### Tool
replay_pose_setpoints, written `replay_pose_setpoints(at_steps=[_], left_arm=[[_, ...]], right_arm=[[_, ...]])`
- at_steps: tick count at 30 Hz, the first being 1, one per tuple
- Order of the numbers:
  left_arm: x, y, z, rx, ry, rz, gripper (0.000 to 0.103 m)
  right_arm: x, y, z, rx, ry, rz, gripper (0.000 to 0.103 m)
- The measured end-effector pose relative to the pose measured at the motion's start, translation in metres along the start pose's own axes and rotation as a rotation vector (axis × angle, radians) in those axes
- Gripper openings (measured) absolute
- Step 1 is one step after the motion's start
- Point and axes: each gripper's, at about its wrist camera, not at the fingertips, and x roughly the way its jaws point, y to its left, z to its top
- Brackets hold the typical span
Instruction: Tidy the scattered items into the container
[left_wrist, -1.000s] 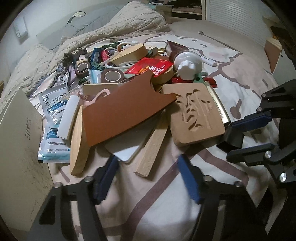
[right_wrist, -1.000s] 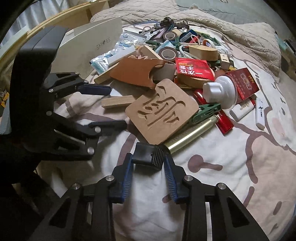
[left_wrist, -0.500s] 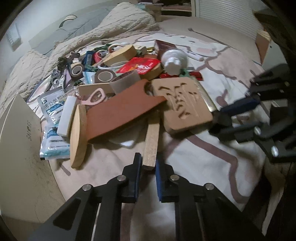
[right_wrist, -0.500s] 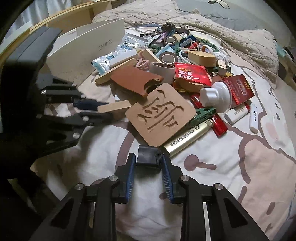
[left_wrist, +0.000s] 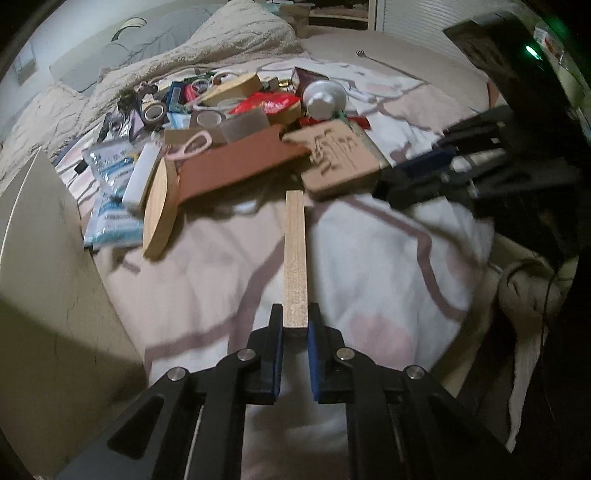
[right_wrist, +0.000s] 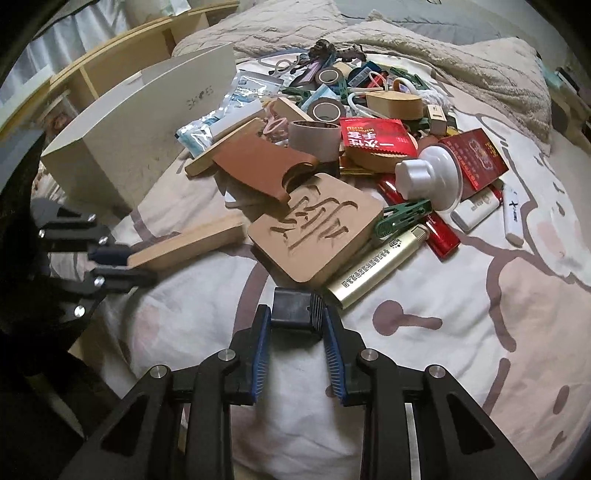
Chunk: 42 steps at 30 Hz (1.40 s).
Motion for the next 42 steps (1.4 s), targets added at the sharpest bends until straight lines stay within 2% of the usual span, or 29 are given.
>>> replay_pose_setpoints(at_steps=[7, 14, 16, 17, 18, 21, 31, 35, 39, 42], left_arm=[[-0.012, 0.005, -0.023, 0.037, 0.037, -0.021, 0.012], [-0.018, 0.020, -0.033, 0.039, 0.054, 0.093, 0.017], [-0.018, 0.027, -0.033, 0.018, 0.057, 0.124, 0.025], [-0.018, 0.029, -0.033, 0.014, 0.056, 0.150, 0.039], [-0.018, 0.031, -0.034, 0.014, 0.054, 0.172, 0.049], [-0.019, 0.036, -0.034, 0.001, 0.044, 0.217, 0.049], [-0.017, 0.048, -0.029, -0.174, 0.056, 0.303, 0.049], [-0.014, 0.049, -0.031, -0.256, 0.062, 0.242, 0.050], [-0.013, 0.041, -0.027, -0.327, 0.054, 0.170, 0.074], [-0.009, 0.037, -0.022, -0.392, 0.058, 0.094, 0.078]], right_arm=[[0.000, -0.001, -0.002, 0.038, -0.019, 0.013, 0.029], [0.000, -0.005, -0.002, 0.076, -0.021, 0.036, 0.029], [0.000, -0.007, -0.002, 0.096, -0.018, 0.048, 0.029], [0.000, -0.007, -0.002, 0.102, -0.018, 0.047, 0.029], [0.000, -0.006, -0.002, 0.102, -0.018, 0.044, 0.029], [-0.001, -0.005, -0.002, 0.089, -0.011, 0.055, 0.029], [-0.007, 0.014, -0.005, 0.045, 0.008, 0.102, 0.029], [-0.011, 0.021, -0.006, 0.040, 0.013, 0.128, 0.029], [-0.016, 0.025, -0.006, 0.038, 0.008, 0.157, 0.029], [-0.019, 0.027, -0.005, 0.030, -0.002, 0.164, 0.029]])
